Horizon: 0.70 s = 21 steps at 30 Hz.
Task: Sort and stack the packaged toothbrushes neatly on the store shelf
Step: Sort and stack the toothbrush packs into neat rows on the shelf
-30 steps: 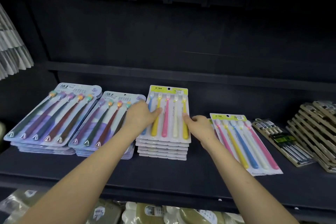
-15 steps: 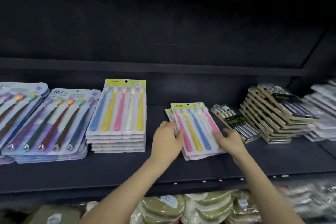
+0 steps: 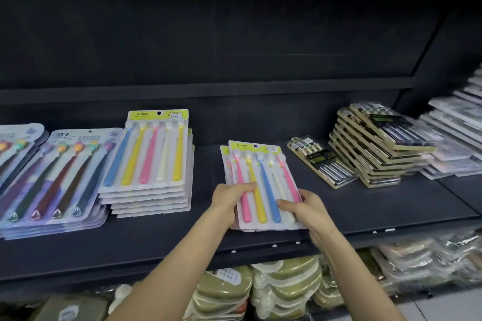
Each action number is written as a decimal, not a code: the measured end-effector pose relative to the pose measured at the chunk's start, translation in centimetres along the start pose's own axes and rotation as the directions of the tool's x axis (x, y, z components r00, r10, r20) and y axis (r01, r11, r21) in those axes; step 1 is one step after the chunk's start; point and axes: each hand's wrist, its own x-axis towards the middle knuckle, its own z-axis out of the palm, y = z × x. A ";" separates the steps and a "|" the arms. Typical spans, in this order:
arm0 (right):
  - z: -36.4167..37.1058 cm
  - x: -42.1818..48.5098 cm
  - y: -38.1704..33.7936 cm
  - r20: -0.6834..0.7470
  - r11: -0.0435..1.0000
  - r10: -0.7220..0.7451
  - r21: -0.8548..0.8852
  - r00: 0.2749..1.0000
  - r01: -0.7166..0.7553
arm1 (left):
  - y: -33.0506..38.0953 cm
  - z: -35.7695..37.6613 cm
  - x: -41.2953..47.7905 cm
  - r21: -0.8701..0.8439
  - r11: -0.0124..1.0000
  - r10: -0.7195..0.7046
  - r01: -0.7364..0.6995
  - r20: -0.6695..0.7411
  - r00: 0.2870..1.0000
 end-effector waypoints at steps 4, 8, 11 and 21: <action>-0.3 -2.0 0.5 0.031 0.991 -0.059 0.118 0.998 0.055 | -1.5 -0.8 -1.8 -0.089 0.990 0.112 -0.110 0.027 0.993; 0.0 -2.7 -1.9 0.113 0.957 -0.272 0.133 0.956 0.257 | -1.7 -3.0 -3.8 -0.061 0.924 0.383 -0.379 0.087 0.920; 1.4 -2.8 -3.9 0.146 0.908 -0.396 0.208 0.906 0.363 | -0.5 -4.1 -4.6 -0.014 0.841 0.534 -0.540 0.178 0.827; 5.0 -3.1 -2.4 0.121 0.849 -0.528 0.064 0.841 0.524 | 1.8 -6.2 -4.7 0.268 0.701 0.655 -0.661 0.126 0.745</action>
